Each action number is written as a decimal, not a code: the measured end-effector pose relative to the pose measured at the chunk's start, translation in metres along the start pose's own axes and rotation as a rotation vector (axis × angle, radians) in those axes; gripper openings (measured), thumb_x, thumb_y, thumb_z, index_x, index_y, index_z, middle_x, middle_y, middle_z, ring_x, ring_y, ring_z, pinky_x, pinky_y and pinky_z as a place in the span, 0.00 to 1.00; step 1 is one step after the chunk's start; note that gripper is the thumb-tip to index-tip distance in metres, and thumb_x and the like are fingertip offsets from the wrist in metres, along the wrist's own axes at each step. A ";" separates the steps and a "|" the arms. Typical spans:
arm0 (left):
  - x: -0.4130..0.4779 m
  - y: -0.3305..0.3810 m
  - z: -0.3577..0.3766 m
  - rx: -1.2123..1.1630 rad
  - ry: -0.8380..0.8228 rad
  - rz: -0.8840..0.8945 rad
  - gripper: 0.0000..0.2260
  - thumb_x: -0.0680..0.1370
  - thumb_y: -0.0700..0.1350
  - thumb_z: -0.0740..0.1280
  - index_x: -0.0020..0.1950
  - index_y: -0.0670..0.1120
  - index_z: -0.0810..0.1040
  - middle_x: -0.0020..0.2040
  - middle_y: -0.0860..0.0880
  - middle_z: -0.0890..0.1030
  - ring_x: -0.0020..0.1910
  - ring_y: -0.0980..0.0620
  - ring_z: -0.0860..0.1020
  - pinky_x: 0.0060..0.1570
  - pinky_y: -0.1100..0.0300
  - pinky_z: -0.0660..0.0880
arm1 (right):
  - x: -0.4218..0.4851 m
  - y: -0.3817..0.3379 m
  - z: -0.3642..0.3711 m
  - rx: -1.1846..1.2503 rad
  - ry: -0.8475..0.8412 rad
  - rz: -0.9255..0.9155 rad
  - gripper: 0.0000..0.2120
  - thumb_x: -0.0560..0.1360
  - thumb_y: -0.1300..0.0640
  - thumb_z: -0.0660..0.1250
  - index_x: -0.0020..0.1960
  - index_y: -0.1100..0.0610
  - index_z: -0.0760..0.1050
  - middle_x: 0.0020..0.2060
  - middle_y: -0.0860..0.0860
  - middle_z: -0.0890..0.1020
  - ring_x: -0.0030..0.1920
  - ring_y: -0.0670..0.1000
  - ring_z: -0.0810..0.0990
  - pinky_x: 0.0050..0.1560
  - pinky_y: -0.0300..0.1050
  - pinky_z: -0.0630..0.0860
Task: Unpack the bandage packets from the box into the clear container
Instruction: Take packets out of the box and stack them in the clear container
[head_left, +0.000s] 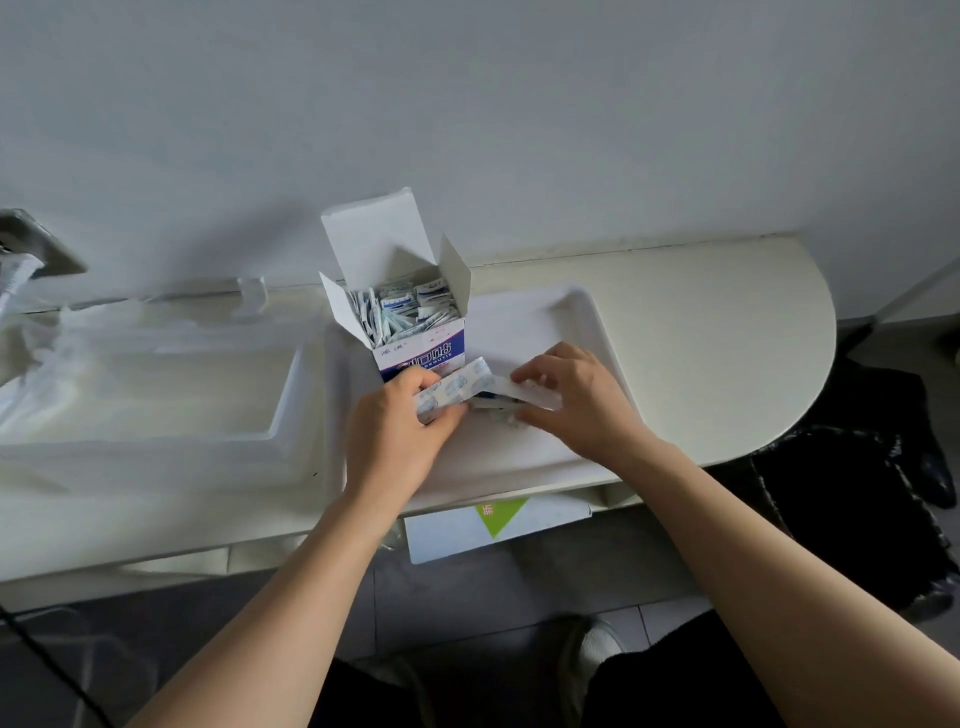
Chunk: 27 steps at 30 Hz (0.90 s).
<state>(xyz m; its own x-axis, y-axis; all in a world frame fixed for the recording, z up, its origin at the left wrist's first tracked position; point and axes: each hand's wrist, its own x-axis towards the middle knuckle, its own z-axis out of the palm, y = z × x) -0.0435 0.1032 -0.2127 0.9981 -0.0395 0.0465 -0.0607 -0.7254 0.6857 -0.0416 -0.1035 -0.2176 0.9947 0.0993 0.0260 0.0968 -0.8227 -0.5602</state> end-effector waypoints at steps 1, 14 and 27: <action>-0.001 0.001 0.000 -0.009 0.005 0.002 0.09 0.71 0.50 0.74 0.46 0.49 0.79 0.36 0.53 0.80 0.34 0.49 0.76 0.33 0.59 0.66 | -0.002 -0.001 -0.001 0.012 -0.017 -0.004 0.17 0.68 0.55 0.76 0.55 0.53 0.80 0.47 0.50 0.75 0.48 0.50 0.74 0.48 0.39 0.67; -0.011 -0.003 -0.012 0.032 -0.038 -0.004 0.09 0.70 0.51 0.74 0.47 0.50 0.79 0.42 0.52 0.82 0.41 0.48 0.79 0.35 0.59 0.67 | -0.011 -0.017 -0.006 -0.075 -0.071 0.003 0.13 0.70 0.57 0.73 0.54 0.55 0.82 0.48 0.53 0.78 0.46 0.52 0.78 0.48 0.41 0.72; 0.000 -0.010 -0.011 -0.057 -0.146 0.030 0.10 0.70 0.44 0.75 0.42 0.54 0.76 0.36 0.57 0.78 0.35 0.53 0.76 0.33 0.62 0.67 | -0.003 -0.004 -0.022 0.507 -0.087 0.260 0.09 0.79 0.59 0.63 0.47 0.58 0.83 0.39 0.57 0.82 0.39 0.47 0.77 0.42 0.46 0.76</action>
<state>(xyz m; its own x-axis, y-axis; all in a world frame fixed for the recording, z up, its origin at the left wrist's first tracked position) -0.0435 0.1178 -0.2113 0.9859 -0.1636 -0.0357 -0.0869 -0.6821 0.7261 -0.0446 -0.1129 -0.1973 0.9749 -0.0069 -0.2223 -0.2008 -0.4574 -0.8663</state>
